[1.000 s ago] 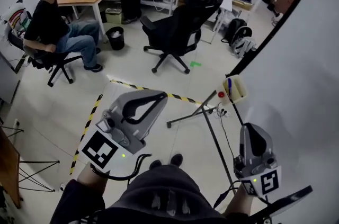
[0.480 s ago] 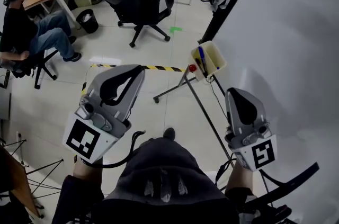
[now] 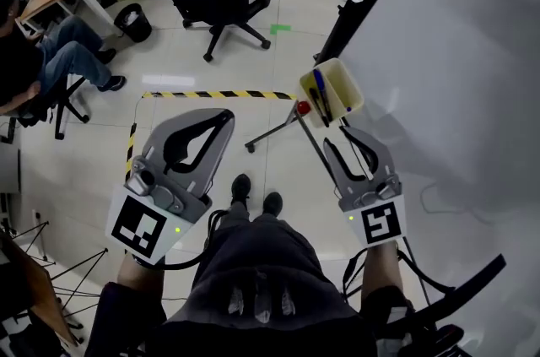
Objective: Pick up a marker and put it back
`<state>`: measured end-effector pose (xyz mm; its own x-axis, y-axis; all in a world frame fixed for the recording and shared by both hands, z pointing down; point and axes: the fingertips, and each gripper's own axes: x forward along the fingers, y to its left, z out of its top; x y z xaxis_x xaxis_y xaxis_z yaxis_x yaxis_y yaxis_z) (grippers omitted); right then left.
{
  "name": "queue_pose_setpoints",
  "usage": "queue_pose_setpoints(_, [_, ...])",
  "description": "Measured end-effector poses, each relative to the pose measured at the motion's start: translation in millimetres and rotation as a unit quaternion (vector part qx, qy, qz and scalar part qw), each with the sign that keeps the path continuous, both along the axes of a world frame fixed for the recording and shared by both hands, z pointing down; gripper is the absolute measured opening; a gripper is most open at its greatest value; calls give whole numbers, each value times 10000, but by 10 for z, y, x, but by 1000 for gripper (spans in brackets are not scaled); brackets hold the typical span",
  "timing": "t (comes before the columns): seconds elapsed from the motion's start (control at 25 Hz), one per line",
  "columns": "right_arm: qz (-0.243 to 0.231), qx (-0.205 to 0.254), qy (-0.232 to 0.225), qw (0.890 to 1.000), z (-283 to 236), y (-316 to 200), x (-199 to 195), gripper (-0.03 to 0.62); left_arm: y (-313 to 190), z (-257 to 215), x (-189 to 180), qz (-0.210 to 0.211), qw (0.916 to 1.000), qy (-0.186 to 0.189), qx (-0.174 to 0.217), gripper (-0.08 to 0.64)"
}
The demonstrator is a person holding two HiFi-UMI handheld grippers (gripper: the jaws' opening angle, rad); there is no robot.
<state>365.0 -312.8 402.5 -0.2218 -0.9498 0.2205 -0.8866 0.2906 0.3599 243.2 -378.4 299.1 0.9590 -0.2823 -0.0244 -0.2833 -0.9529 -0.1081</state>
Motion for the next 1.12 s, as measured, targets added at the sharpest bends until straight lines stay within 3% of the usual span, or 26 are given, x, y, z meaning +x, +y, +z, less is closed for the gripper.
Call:
queue_pose_setpoints(0.12, [159,-397,404,9983,322,-106,61,107,-108,147,25,123,9997,-89,-170,6])
queue_pose_setpoints(0.48, [681,-665,497,9942,816,-313,272,107,-376,480,173,414,9973,-266,-541,6])
queue_pose_setpoints(0.76, [732,-608,483,9943,872,-328,298,104,-459,654,296,583,9951,-387,-699,6])
queue_pose_setpoints(0.92, [839,-502,502,9939,860,-320,340,31,-455,706,316,629,9942,-489,-725,6])
queue_pose_setpoints(1.12, [878,-486,409,9941,863,-314,366,31,-479,758,302,604,9936,-577,-760,6])
